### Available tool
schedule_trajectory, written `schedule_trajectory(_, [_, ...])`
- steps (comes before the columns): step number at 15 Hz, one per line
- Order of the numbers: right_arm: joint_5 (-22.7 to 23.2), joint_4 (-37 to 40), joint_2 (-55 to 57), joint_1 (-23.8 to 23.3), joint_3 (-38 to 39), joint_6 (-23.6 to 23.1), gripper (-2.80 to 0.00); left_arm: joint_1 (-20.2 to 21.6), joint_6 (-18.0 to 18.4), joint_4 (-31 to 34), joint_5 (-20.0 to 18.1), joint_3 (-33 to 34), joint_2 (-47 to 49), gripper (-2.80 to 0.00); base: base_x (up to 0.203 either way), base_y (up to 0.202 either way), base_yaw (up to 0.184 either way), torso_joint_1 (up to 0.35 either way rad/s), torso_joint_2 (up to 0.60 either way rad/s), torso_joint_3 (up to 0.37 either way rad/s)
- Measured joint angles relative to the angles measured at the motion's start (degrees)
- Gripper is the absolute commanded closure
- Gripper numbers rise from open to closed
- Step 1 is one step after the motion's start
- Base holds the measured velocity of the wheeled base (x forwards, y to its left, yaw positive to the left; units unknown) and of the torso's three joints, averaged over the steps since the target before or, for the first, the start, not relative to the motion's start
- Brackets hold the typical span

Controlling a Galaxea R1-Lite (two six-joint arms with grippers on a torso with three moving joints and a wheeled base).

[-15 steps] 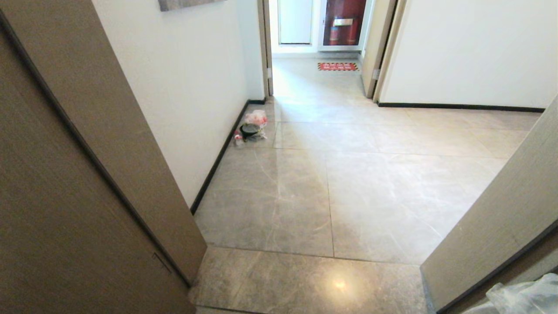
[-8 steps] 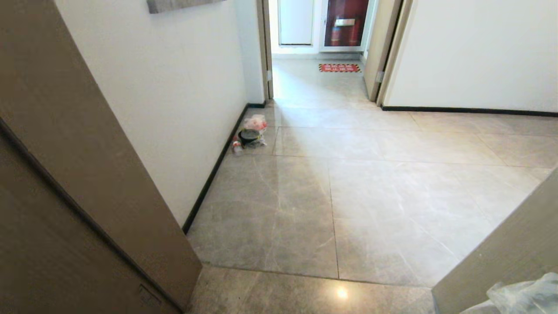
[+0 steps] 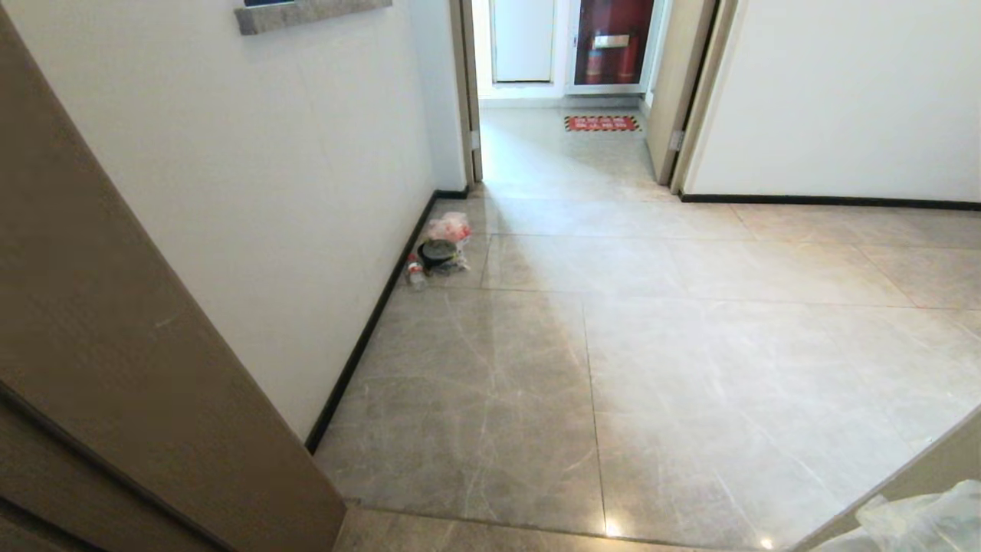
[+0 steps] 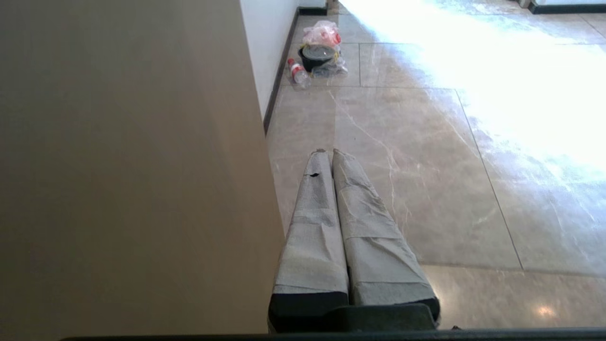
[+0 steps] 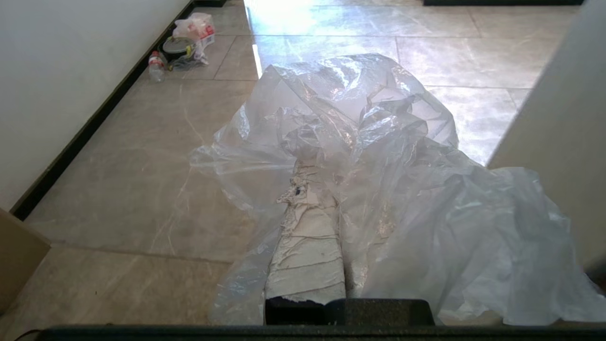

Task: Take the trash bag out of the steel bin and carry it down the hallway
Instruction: Put the trash bag at the door

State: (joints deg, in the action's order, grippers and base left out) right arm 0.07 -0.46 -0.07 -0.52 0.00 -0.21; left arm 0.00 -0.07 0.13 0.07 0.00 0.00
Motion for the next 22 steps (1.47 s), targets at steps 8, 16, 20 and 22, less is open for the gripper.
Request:
schedule_trajectory(8, [0.0,0.0,0.0,0.0,0.0,0.0,0.0,0.0,0.0,0.0,0.0,0.0,0.0,0.0,0.146,0.0,-0.019,0.003,0.0,0.002])
schedule_trajectory(16, [0.0,0.0,0.0,0.0,0.0,0.0,0.0,0.0,0.0,0.0,0.0,0.0,0.0,0.0,0.153,0.0,-0.017,0.004,0.0,0.002])
schedule_trajectory(20, [0.0,0.0,0.0,0.0,0.0,0.0,0.0,0.0,0.0,0.1,0.0,0.0,0.0,0.0,0.166,0.0,-0.012,0.002,0.0,0.003])
schedule_trajectory(22, [0.0,0.0,0.0,0.0,0.0,0.0,0.0,0.0,0.0,0.1,0.0,0.0,0.0,0.0,0.187,0.0,-0.002,0.0,0.0,0.002])
